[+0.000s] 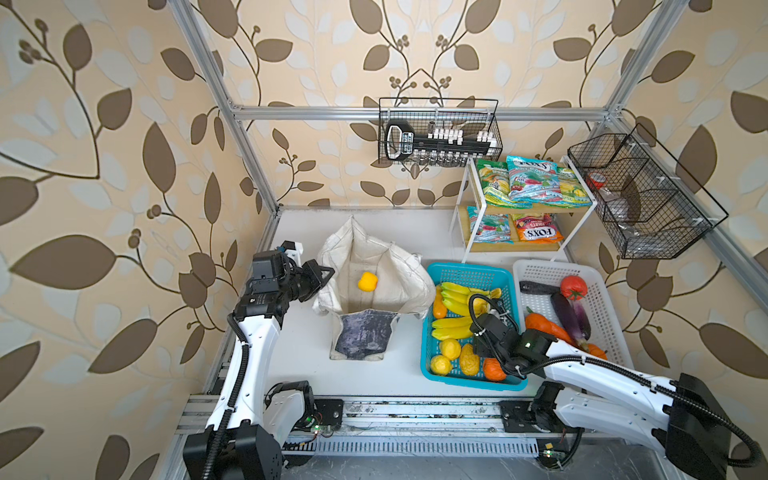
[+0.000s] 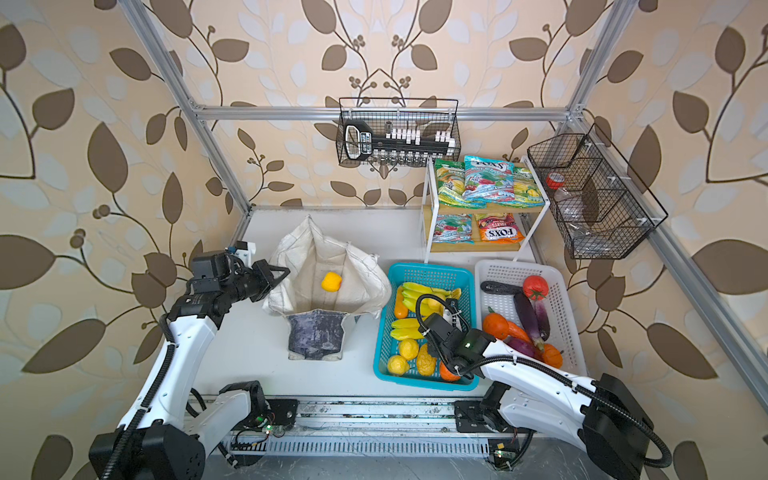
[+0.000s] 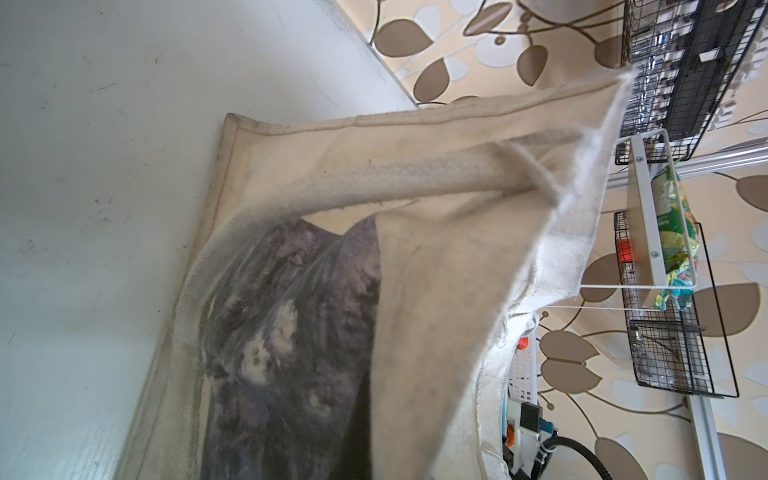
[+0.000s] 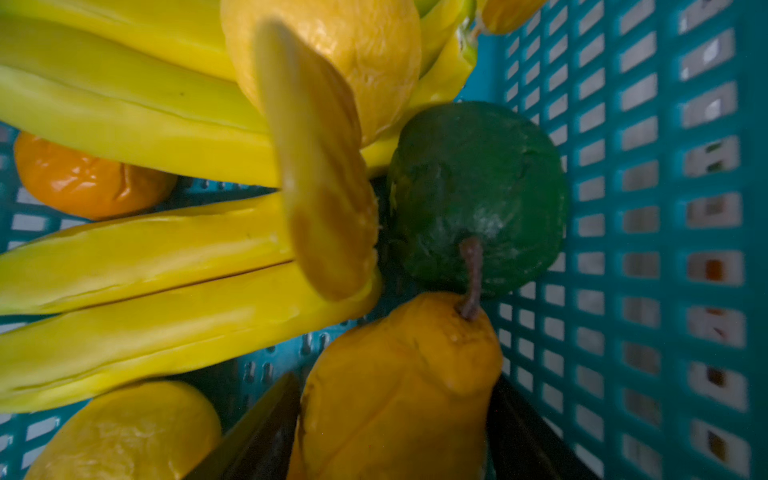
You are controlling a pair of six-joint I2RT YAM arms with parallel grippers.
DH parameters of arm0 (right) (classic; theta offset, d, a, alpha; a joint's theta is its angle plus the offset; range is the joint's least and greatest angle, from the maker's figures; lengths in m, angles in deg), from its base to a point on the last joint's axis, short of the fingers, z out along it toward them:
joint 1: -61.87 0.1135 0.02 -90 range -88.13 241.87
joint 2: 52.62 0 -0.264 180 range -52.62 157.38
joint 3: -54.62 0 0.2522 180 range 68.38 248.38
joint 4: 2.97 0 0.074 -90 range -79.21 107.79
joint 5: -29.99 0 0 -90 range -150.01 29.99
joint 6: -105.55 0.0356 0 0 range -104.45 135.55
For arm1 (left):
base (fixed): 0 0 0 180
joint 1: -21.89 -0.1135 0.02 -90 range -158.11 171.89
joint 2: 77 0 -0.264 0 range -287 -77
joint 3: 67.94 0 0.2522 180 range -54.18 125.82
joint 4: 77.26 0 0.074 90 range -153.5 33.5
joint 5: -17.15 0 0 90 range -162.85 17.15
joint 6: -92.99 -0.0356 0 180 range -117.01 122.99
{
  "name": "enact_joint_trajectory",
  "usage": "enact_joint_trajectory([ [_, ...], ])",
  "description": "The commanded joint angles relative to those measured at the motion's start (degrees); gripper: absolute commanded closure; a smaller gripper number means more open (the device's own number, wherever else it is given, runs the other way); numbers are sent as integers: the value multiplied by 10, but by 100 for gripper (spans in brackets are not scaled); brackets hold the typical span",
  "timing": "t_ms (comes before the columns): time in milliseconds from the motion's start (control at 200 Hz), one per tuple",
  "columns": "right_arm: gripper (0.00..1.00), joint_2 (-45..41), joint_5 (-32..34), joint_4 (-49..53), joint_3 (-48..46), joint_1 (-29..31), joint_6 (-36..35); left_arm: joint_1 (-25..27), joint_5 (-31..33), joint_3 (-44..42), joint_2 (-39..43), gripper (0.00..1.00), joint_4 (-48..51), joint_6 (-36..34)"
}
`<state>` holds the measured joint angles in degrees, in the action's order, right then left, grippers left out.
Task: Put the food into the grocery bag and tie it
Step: 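Lower the right gripper and grasp the yellow pear by its body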
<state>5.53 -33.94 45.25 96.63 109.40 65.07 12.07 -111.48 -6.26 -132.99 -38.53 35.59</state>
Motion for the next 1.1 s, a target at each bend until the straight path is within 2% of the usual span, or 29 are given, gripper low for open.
enact_joint_trajectory([
  [0,28,2,33,-10,-25,0,12,-3,-18,-9,4,100,-1,3],
  [215,30,6,11,-56,-40,-7,6,-3,-13,-7,3,100,3,0],
  [510,41,-39,10,-22,-25,-6,-4,-3,-9,-9,5,100,2,2],
  [830,42,-121,11,20,6,2,-24,-3,-8,-7,6,100,4,0],
  [1095,42,-167,-19,10,26,1,-52,-4,-13,-9,-1,100,1,2],
])
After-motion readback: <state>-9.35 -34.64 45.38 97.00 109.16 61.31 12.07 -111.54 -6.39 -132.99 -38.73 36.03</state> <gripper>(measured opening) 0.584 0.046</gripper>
